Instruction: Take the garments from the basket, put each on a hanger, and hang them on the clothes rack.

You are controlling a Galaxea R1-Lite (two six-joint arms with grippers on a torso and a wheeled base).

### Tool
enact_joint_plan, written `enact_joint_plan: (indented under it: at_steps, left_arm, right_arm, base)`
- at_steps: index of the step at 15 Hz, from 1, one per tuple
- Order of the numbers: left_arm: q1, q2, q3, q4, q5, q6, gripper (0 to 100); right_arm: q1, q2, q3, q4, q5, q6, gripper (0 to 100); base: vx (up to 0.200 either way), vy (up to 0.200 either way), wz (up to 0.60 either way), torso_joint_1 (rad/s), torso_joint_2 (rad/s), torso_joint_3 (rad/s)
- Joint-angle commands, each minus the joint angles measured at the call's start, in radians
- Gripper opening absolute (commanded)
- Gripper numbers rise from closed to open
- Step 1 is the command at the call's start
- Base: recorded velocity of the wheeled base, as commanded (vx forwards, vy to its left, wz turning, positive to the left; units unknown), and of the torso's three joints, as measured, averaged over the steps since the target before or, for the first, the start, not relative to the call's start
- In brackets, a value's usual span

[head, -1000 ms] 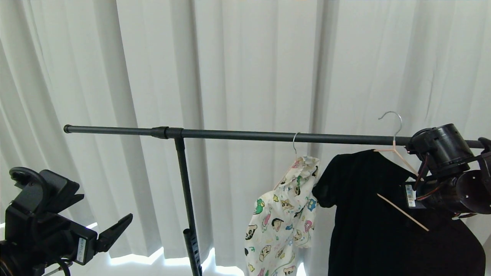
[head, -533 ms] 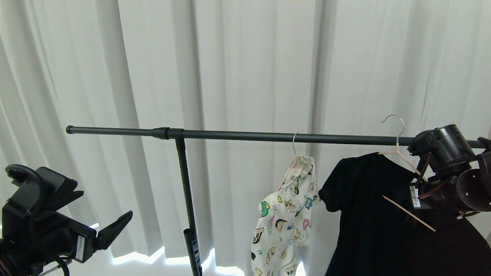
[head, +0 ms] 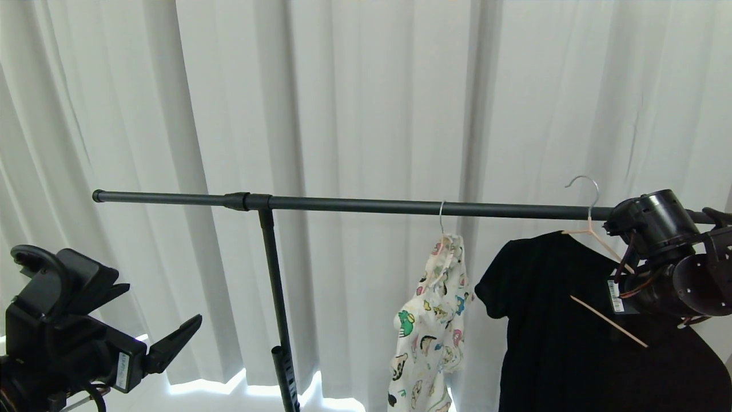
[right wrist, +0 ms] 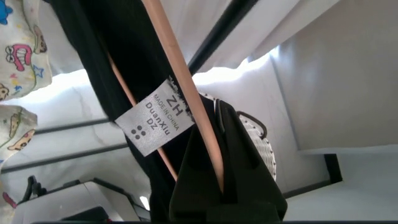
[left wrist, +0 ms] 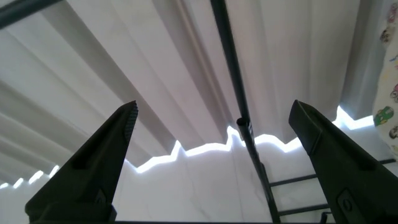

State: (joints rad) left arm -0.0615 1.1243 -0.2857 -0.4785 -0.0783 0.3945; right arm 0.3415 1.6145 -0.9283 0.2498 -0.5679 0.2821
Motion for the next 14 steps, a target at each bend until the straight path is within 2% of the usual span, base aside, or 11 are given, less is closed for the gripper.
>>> enact_joint_plan:
  at_steps: [1,9,14]
  left_arm:
    - [-0.003,-0.006,0.002,0.0,0.0,0.0,100]
    - [-0.003,-0.026,0.007,0.0,0.0,0.0,100]
    - [-0.003,-0.02,0.01,0.001,0.0,0.0,100]
  right_arm:
    - [0.004,0.012,0.0,0.0,0.0,0.0,0]
    - [0.008,0.143,-0.01,-0.058,0.0,-0.038,0]
    - [0.008,0.148,-0.007,-0.061,0.0,-0.04,0]
  base:
    - [0.0,0.0,0.0,0.0,0.0,0.0]
    - [0.0,0.0,0.0,0.0,0.0,0.0]
    - [0.0,0.0,0.0,0.0,0.0,0.0]
